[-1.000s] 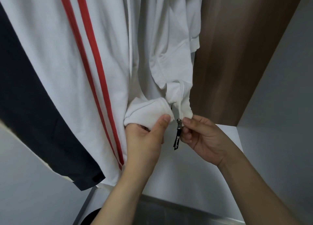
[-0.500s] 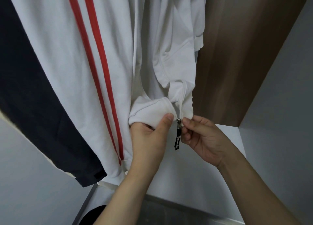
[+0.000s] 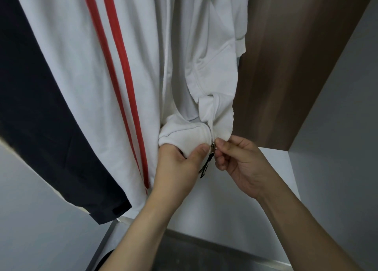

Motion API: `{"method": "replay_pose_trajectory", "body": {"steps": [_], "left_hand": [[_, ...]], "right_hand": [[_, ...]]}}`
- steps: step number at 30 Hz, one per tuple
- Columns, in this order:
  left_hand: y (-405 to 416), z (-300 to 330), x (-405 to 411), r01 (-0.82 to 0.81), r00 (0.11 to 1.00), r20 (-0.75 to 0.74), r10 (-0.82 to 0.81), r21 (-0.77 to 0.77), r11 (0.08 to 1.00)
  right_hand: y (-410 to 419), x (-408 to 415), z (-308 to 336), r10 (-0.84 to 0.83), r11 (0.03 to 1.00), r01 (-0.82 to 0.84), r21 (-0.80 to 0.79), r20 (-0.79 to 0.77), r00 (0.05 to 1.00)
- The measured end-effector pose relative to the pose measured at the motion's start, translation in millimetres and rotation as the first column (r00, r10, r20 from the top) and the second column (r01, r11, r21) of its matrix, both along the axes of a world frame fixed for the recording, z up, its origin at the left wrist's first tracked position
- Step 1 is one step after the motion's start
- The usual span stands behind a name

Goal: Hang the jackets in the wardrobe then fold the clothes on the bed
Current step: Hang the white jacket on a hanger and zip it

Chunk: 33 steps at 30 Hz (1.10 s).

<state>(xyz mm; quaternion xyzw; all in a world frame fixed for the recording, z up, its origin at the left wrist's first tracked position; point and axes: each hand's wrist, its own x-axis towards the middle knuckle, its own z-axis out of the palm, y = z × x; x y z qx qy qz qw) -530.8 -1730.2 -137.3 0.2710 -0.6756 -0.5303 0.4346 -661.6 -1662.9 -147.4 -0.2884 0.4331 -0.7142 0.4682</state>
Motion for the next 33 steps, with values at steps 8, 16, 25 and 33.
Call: {"method": "replay_pose_trajectory", "body": {"steps": [8,16,25,33], "left_hand": [[2,-2,0,0.002,1.0,0.011,-0.001,-0.06,0.998],[-11,-2,-1,0.025,0.951,0.308,0.003,-0.087,0.996],[-12,-20,0,0.1,0.916,0.371,-0.154,0.162,0.982],[-13,-18,1,0.128,0.895,0.415,-0.163,0.111,0.986]], "right_hand": [[-2,-4,7,0.036,0.999,-0.037,-0.019,-0.012,0.999],[-2,-4,1,-0.064,0.997,0.066,0.028,-0.071,0.995],[-3,-8,6,-0.093,0.994,0.096,0.058,-0.062,0.994],[-5,-13,5,-0.105,0.992,0.108,0.062,-0.061,0.993]]}}
